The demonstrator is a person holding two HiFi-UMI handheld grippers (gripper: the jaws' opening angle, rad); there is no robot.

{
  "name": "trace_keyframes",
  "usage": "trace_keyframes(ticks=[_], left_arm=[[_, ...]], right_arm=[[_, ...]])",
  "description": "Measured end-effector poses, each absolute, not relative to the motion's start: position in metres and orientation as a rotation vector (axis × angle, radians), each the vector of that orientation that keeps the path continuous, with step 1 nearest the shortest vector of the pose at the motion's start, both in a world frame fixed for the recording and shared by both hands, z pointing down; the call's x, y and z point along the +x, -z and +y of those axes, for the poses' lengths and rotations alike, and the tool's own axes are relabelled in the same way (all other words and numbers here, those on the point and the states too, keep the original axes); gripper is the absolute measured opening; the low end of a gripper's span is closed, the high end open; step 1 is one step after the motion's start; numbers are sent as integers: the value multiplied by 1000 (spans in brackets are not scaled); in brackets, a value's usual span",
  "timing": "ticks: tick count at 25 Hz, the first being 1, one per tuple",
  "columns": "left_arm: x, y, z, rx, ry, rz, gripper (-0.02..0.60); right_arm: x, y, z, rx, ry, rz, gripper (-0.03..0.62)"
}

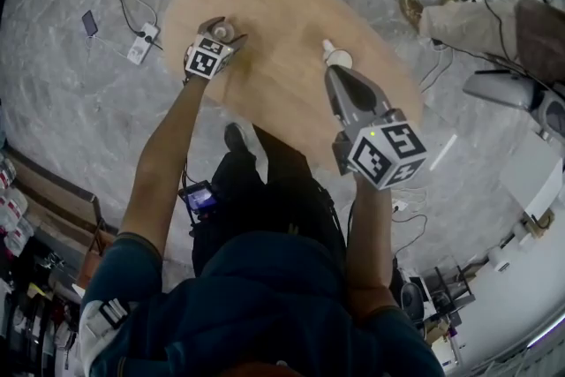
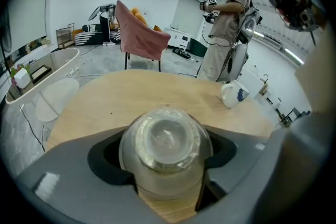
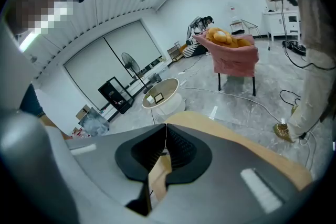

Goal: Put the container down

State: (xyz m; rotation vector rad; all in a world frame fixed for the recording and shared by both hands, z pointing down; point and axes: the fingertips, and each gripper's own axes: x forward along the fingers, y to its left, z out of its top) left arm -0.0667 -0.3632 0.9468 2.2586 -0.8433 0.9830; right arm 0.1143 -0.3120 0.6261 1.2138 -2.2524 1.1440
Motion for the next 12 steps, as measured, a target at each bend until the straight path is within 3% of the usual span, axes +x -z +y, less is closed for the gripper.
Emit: trace_keyframes(ticks=[12], left_arm=[[-64, -979, -352, 2301, -1133, -838, 339]], right_arm=[[112, -630, -306, 1211, -1160, -2247, 11]])
